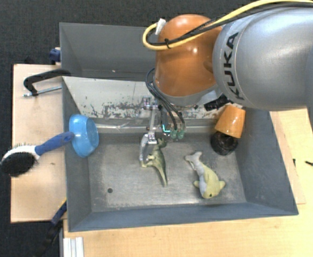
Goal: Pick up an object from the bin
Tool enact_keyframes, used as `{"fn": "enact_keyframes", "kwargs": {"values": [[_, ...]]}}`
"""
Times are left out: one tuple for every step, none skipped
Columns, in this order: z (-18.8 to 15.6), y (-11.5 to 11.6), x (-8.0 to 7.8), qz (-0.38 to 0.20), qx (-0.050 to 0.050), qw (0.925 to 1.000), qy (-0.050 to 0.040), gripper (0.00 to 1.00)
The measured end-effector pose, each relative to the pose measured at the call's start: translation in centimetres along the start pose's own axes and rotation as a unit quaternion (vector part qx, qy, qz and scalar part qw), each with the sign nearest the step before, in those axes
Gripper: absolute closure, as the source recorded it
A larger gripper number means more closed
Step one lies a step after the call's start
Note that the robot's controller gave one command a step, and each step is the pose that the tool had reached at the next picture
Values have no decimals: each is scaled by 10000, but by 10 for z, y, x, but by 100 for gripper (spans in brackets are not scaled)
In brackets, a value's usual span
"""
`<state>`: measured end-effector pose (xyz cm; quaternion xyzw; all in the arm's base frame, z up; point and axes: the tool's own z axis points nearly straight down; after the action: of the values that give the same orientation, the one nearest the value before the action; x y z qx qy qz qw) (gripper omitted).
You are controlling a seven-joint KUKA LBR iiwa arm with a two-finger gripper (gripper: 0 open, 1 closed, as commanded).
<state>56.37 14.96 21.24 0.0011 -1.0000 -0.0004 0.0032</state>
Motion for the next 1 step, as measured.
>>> {"fn": "enact_keyframes", "kwargs": {"values": [[82,-60,4,-253,18,9997,0,0]]}}
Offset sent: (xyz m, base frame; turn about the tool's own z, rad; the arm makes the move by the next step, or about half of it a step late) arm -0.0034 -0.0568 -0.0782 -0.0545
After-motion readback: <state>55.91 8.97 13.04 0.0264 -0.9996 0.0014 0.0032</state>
